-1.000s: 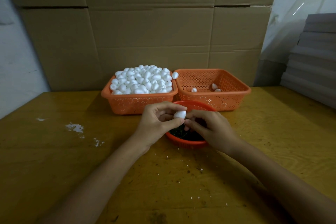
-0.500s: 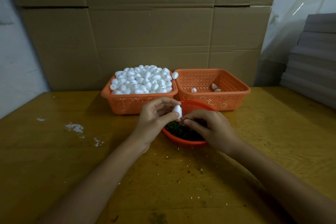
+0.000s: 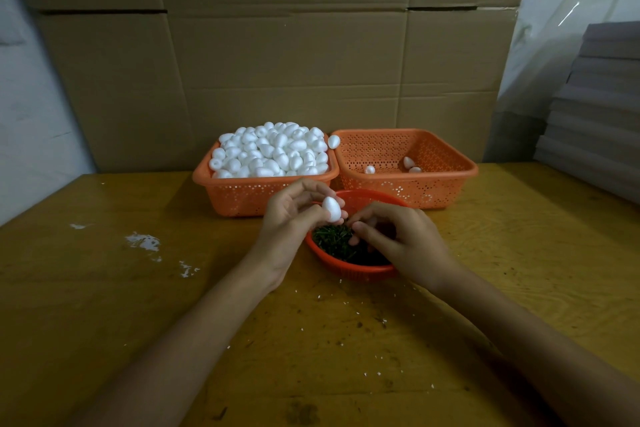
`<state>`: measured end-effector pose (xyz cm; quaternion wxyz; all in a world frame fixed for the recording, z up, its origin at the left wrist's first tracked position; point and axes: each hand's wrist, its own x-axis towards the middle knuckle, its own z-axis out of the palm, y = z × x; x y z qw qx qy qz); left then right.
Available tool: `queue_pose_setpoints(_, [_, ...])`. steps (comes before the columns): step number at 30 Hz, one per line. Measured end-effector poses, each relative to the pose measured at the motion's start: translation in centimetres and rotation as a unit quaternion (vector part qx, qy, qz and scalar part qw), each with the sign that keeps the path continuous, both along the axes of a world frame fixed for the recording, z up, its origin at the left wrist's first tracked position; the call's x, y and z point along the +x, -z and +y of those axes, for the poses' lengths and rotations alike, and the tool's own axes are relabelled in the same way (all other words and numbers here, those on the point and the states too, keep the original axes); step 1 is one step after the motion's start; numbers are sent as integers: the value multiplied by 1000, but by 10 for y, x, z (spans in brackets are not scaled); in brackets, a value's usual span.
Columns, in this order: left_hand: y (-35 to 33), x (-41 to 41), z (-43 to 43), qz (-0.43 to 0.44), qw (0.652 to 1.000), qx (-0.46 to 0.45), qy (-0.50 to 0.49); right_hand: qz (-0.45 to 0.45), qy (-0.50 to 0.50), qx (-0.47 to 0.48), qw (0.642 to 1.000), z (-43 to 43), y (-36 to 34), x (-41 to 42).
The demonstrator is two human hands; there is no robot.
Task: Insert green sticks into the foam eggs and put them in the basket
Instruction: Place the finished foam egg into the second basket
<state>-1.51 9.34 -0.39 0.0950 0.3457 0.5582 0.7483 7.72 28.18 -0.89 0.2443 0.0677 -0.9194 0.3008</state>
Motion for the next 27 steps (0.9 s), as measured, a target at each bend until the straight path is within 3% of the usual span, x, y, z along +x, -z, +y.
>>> queue_pose_setpoints(27, [3, -3, -1, 42, 999, 10, 17, -2, 0, -22, 1000, -4, -1, 5])
